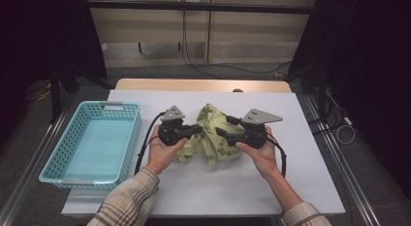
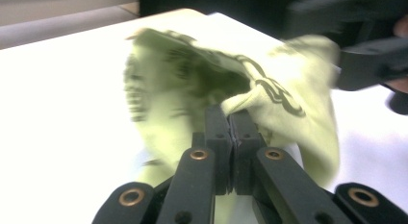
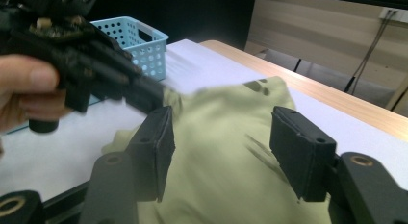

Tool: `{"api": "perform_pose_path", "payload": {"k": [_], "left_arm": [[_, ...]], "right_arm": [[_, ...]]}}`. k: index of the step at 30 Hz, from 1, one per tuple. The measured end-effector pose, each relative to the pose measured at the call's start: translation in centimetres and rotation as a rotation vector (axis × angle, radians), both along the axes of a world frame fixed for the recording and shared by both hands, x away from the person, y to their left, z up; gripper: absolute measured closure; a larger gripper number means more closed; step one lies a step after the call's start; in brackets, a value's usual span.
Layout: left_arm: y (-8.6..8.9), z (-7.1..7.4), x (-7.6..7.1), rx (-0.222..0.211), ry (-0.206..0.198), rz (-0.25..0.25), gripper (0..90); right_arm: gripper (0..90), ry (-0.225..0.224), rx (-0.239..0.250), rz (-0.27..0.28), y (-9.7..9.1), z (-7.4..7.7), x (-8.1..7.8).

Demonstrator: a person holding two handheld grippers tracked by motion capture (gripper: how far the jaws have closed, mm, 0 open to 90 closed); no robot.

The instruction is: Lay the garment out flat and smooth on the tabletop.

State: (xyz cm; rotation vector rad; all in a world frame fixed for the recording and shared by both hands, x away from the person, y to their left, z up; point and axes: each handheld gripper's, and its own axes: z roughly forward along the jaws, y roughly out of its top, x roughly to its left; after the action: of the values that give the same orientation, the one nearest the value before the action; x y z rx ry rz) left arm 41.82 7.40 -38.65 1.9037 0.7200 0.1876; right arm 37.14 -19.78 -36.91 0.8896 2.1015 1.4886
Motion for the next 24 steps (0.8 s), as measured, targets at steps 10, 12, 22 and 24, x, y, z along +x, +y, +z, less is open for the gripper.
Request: {"api": "perform_pose_path", "payload": {"k": [10,12,22,24], "left_arm": [[2.9,-1.8,1.9,0.080,0.050,0.155,88.8],[3.2,-2.3,2.2,0.113,0.065,0.170,88.8],[3.5,-5.6,3.4,0.186,0.184,0.225,88.6],[3.3,-6.4,3.6,0.198,0.203,0.230,88.6]], "right_arm": [[39.2,0.032,-0.062,-0.037,-1.7,-1.5,-0.3],[41.3,0.035,-0.094,-0.033,-2.0,-2.0,-0.6],[52.9,0.087,-0.232,-0.017,-2.9,-5.9,-1.3],[48.1,0.090,-0.257,-0.009,-2.5,-6.4,-1.2]]}}
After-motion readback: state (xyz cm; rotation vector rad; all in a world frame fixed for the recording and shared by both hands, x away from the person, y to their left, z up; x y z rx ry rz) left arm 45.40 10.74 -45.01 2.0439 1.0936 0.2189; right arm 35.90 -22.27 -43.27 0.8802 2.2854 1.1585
